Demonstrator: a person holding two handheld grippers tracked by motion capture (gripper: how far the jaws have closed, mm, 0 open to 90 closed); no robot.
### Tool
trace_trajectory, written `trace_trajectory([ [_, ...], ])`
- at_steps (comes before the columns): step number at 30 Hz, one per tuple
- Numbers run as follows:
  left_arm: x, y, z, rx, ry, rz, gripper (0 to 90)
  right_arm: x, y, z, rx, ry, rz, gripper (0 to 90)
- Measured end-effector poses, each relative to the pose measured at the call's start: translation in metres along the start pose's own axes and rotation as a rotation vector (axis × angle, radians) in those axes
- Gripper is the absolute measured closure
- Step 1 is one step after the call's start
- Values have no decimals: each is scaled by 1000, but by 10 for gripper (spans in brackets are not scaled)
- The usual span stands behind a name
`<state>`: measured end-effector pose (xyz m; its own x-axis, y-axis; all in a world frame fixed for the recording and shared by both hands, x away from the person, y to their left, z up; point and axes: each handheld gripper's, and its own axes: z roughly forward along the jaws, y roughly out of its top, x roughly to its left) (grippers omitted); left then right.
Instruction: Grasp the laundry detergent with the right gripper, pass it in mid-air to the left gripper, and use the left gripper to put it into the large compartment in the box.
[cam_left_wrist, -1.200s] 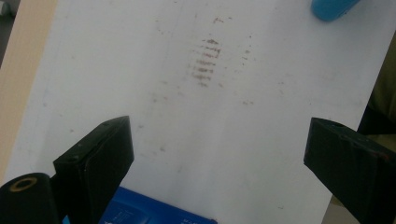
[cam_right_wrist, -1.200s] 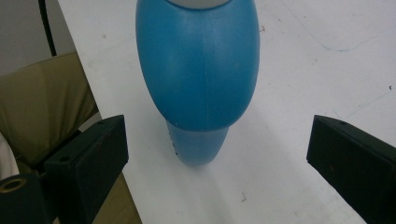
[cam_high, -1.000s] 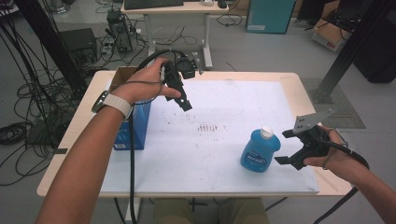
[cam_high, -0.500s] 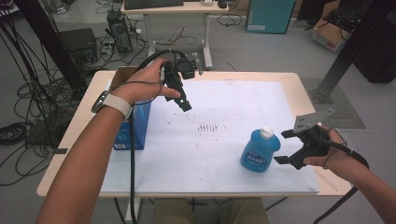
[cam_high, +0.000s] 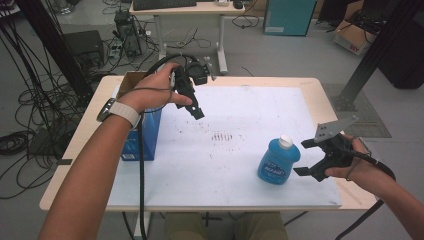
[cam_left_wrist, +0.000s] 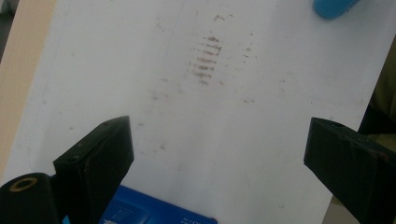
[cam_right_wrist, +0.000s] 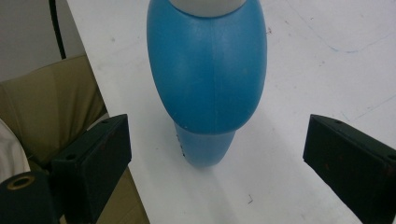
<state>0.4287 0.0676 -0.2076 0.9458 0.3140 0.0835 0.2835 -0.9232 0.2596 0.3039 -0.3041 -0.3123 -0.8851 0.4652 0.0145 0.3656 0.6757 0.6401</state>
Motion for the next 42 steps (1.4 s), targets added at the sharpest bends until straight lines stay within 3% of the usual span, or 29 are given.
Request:
trace_trajectory([
  [42,1,-3,1,-10,6,-12,87,-1,0,0,-7,4,-3,61],
])
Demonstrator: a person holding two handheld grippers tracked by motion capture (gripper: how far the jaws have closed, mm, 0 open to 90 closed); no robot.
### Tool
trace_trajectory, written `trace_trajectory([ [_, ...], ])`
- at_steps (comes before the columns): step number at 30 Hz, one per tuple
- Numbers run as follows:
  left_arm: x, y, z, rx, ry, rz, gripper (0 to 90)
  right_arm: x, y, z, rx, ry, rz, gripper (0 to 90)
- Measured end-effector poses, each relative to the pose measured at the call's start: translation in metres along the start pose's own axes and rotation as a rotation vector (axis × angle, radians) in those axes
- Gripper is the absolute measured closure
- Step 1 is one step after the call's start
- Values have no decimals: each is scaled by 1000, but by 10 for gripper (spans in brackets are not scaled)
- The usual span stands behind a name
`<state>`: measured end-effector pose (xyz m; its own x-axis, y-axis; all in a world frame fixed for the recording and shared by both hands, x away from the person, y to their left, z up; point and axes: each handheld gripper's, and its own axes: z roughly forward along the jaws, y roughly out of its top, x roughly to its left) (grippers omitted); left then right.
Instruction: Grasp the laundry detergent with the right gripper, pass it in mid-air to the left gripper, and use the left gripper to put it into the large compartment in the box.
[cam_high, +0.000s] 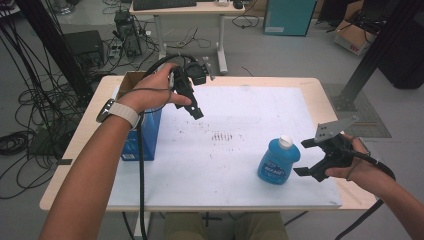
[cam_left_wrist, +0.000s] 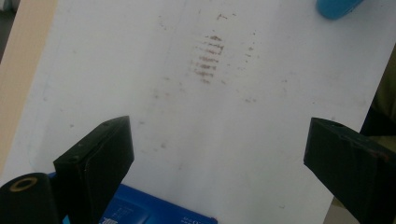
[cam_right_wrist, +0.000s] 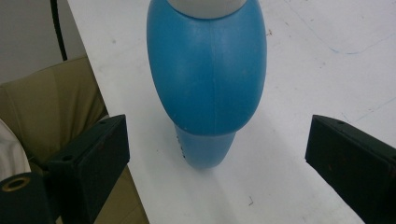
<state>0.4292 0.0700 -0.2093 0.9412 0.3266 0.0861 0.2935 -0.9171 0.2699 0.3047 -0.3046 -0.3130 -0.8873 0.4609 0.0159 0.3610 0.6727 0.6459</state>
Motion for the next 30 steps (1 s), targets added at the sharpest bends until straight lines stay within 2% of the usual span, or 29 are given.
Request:
trace_trajectory([
  [30,1,-1,0,6,-2,1,87,0,1,1,2,3,-7,70],
])
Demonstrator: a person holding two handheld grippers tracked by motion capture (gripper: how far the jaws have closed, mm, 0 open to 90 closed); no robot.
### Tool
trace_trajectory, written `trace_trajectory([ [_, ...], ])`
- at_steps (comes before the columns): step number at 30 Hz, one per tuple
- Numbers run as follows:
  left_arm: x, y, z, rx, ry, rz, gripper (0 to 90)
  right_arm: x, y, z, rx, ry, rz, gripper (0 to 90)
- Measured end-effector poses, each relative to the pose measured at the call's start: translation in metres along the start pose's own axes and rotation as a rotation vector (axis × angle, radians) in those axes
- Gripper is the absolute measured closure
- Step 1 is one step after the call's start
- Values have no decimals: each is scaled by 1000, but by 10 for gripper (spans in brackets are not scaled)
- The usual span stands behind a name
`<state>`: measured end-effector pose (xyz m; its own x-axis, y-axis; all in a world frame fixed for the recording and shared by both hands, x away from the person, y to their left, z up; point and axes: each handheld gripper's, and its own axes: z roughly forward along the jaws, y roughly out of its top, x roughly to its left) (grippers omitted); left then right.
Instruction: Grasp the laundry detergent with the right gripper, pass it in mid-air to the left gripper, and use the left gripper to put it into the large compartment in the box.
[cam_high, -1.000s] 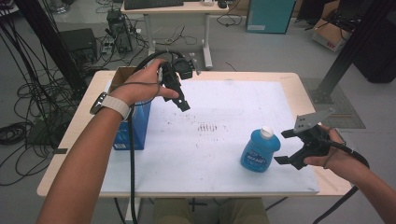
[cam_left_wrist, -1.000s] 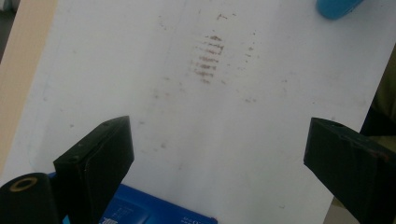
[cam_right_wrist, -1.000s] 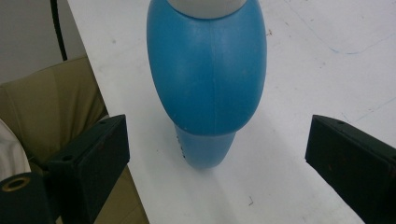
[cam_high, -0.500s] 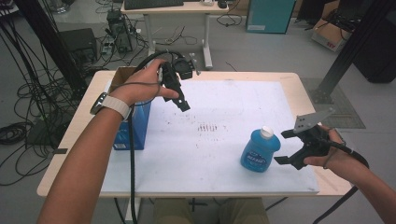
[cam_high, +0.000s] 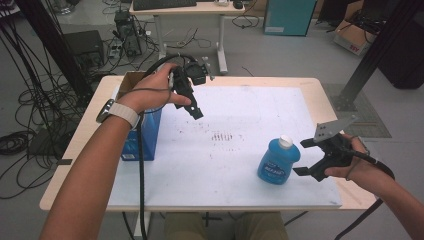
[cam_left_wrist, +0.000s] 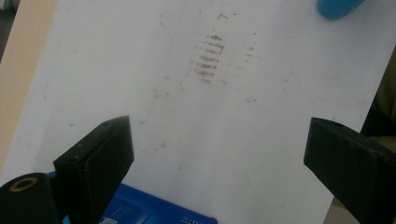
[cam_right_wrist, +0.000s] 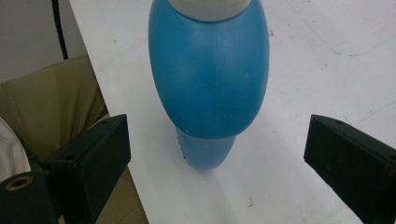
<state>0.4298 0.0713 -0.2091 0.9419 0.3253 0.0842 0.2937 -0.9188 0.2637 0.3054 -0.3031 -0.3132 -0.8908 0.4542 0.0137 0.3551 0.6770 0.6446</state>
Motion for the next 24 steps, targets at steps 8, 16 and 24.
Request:
trace_trajectory([
  [8,0,-1,0,-3,5,-2,87,0,0,0,2,-2,2,70],
  [16,0,0,1,1,2,0,87,0,1,2,0,1,-4,70],
  [24,-1,-2,0,-2,1,-14,87,1,0,1,1,2,-3,70],
])
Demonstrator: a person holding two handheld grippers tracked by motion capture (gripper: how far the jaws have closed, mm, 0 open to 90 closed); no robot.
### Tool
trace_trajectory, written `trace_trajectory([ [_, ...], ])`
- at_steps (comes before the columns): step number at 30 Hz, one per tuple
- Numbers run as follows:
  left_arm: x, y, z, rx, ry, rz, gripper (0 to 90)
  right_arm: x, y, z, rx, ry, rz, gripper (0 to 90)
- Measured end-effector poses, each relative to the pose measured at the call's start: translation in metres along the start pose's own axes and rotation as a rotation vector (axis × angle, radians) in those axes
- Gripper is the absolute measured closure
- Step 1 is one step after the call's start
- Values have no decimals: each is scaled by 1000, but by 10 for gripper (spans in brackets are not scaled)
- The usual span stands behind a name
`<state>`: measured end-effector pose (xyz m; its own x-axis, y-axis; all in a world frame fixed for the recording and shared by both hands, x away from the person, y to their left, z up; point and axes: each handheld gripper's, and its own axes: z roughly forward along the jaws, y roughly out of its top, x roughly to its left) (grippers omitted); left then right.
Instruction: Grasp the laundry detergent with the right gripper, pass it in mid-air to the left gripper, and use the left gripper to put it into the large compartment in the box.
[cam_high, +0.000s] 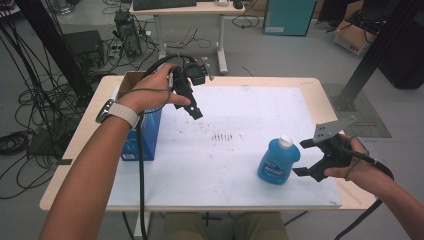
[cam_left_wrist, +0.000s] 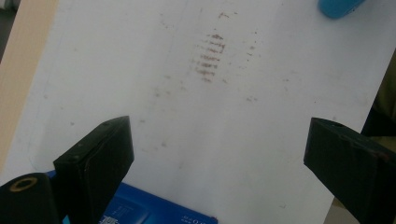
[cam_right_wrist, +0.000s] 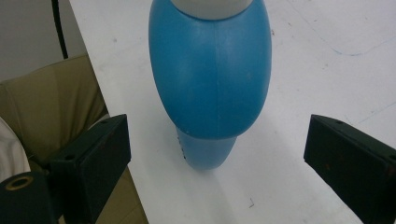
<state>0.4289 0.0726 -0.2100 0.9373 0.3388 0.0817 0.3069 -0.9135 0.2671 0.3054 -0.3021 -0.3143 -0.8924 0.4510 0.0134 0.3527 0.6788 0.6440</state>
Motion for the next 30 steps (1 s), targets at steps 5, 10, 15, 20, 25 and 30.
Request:
trace_trajectory([
  [5,0,0,0,-1,-3,-1,87,0,1,0,0,-1,3,71],
  [10,1,-1,0,-1,7,7,87,0,0,-1,4,0,-4,70],
  [15,1,-1,0,4,1,8,87,0,0,0,1,0,-2,70],
  [20,1,-1,0,7,1,8,87,0,0,0,-3,-1,4,70],
  [25,1,-1,1,-4,7,7,87,0,0,0,-2,-2,5,70],
  [30,1,-1,1,2,2,7,87,-1,-1,0,-1,1,-4,69],
])
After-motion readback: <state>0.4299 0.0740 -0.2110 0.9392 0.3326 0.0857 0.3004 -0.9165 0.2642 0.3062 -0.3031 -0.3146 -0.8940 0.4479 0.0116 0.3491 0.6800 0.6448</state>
